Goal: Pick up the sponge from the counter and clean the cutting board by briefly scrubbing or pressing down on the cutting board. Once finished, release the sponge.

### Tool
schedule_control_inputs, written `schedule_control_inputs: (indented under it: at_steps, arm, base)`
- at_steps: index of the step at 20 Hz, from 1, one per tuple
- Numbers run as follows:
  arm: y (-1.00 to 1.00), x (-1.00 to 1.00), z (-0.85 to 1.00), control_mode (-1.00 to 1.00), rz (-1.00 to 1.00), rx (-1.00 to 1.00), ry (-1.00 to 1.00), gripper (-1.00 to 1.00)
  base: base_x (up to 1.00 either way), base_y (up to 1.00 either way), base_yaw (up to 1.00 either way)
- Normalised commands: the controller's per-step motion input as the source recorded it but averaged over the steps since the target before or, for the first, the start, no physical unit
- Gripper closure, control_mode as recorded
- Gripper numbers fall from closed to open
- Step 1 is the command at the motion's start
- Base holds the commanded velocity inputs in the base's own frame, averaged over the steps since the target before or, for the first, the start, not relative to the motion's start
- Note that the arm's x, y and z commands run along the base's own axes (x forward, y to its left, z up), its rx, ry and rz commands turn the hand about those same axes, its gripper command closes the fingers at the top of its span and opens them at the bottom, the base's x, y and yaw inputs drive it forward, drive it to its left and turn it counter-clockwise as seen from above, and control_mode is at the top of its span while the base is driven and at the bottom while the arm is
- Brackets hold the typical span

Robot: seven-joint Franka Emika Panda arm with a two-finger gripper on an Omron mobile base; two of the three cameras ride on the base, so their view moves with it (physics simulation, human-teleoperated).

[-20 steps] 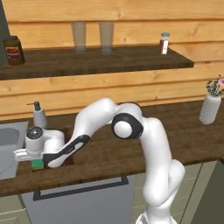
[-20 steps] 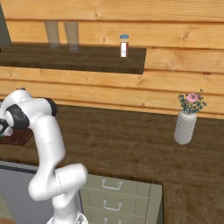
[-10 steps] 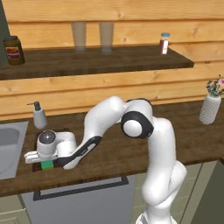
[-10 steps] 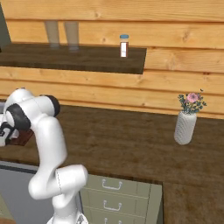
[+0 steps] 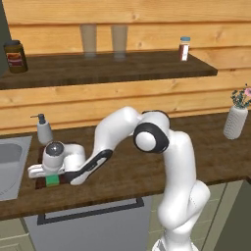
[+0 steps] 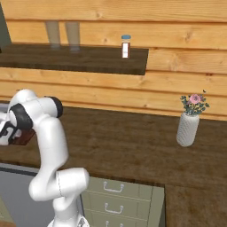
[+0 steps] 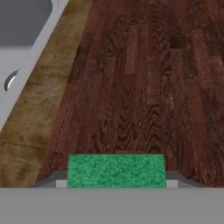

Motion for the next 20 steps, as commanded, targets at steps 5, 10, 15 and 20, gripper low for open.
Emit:
schedule_control_inputs:
  at_steps: [5, 10, 15, 20]
  arm:
    - [0.0, 0.29, 0.0, -1.0, 0.0, 0.0, 0.0, 1.0]
    - [0.0, 0.45, 0.0, -1.0, 0.0, 0.0, 0.0, 1.0]
    - [0.0, 0.6, 0.0, -1.0, 0.0, -0.04, 0.0, 1.0]
    - [0.0, 0.6, -0.04, -1.0, 0.0, -0.08, 0.0, 1.0]
  base:
    - [0.0, 0.0, 0.0]
    - [0.0, 0.0, 0.0]
    - [0.0, 0.0, 0.0]
    - [0.0, 0.0, 0.0]
